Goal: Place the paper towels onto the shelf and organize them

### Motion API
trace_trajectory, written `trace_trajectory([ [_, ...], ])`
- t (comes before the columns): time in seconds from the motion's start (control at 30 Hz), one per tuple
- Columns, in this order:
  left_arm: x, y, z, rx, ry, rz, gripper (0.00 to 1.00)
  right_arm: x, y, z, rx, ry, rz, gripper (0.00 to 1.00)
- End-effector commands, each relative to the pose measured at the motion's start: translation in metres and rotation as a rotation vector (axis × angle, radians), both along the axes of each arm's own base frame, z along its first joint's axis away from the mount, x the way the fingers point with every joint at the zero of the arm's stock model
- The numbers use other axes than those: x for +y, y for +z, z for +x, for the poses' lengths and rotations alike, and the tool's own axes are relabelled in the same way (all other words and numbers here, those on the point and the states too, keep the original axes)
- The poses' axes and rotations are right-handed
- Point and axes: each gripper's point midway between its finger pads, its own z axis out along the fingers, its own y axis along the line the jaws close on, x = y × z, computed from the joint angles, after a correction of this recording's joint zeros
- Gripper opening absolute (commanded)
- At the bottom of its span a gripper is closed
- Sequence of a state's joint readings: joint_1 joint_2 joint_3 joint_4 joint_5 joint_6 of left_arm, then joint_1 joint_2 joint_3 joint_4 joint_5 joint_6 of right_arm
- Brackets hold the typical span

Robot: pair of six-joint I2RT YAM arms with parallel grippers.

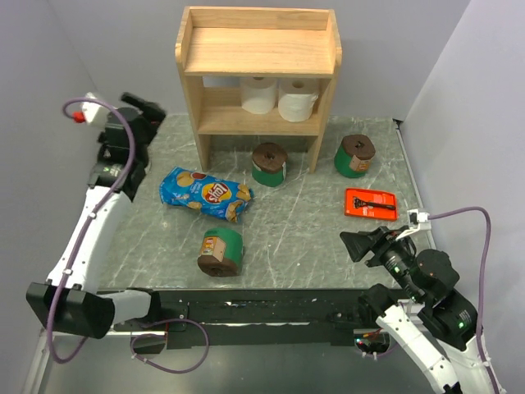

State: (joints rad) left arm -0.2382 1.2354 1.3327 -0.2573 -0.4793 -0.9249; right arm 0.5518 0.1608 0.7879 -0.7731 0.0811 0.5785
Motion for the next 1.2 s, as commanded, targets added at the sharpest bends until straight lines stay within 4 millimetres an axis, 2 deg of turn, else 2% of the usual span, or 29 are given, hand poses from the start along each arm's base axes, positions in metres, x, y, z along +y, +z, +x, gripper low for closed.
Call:
trace_trajectory([
  [0.0,0.062,-0.052,-0.002,0.178,0.140,-0.053,0.97,0.006,-0.007,-0.001,0.010,0.030,0.003,0.75],
  [0.07,0.072,-0.065,0.003,0.218,0.141,-0.068,0.97,0.005,-0.010,-0.001,0.016,0.029,-0.006,0.75],
  [0.1,0.087,-0.079,0.008,0.253,0.175,-0.077,0.97,0.004,-0.010,-0.001,0.014,0.027,-0.013,0.75],
  [0.27,0.110,-0.115,0.026,0.339,0.200,-0.126,0.93,0.002,-0.011,-0.001,0.011,0.018,-0.022,0.75],
  [0.3,0.121,-0.132,0.028,0.373,0.245,-0.176,0.93,0.003,-0.011,-0.001,0.013,0.022,-0.019,0.75],
  [0.37,0.132,-0.148,0.029,0.422,0.276,-0.232,0.94,0.004,-0.010,-0.001,0.014,0.027,-0.014,0.75],
  [0.4,0.145,-0.163,0.031,0.455,0.309,-0.259,0.93,0.005,-0.010,-0.002,0.013,0.033,-0.011,0.75],
  [0.47,0.156,-0.172,0.035,0.479,0.336,-0.278,0.92,0.006,-0.011,-0.002,0.016,0.036,-0.009,0.75],
  [0.5,0.165,-0.185,0.036,0.513,0.359,-0.290,0.91,0.006,-0.012,-0.001,0.020,0.036,-0.009,0.75],
  [0.63,0.179,-0.195,0.051,0.514,0.355,-0.292,0.86,0.005,-0.013,-0.002,0.014,0.028,-0.009,0.75],
  [0.77,0.191,-0.211,0.067,0.521,0.349,-0.312,0.86,0.003,-0.011,-0.001,0.005,0.024,-0.014,0.75],
  [0.83,0.192,-0.206,0.079,0.494,0.305,-0.305,0.85,0.004,-0.011,-0.001,0.006,0.024,-0.016,0.75],
  [0.87,0.194,-0.215,0.081,0.516,0.310,-0.303,0.83,0.004,-0.011,0.000,0.009,0.024,-0.017,0.75],
  [0.93,0.197,-0.213,0.086,0.513,0.316,-0.299,0.82,0.005,-0.009,0.001,0.003,0.027,-0.015,0.75],
  [0.97,0.198,-0.223,0.087,0.538,0.320,-0.301,0.81,0.006,-0.010,0.002,0.008,0.030,-0.019,0.75],
  [1.0,0.198,-0.221,0.090,0.536,0.319,-0.298,0.81,0.006,-0.009,0.003,0.004,0.029,-0.017,0.75],
  [1.07,0.200,-0.231,0.090,0.567,0.325,-0.299,0.79,0.006,-0.008,0.004,0.004,0.025,-0.024,0.75],
  [1.17,0.202,-0.237,0.093,0.580,0.319,-0.291,0.77,0.006,-0.004,0.005,0.000,0.023,-0.027,0.75],
])
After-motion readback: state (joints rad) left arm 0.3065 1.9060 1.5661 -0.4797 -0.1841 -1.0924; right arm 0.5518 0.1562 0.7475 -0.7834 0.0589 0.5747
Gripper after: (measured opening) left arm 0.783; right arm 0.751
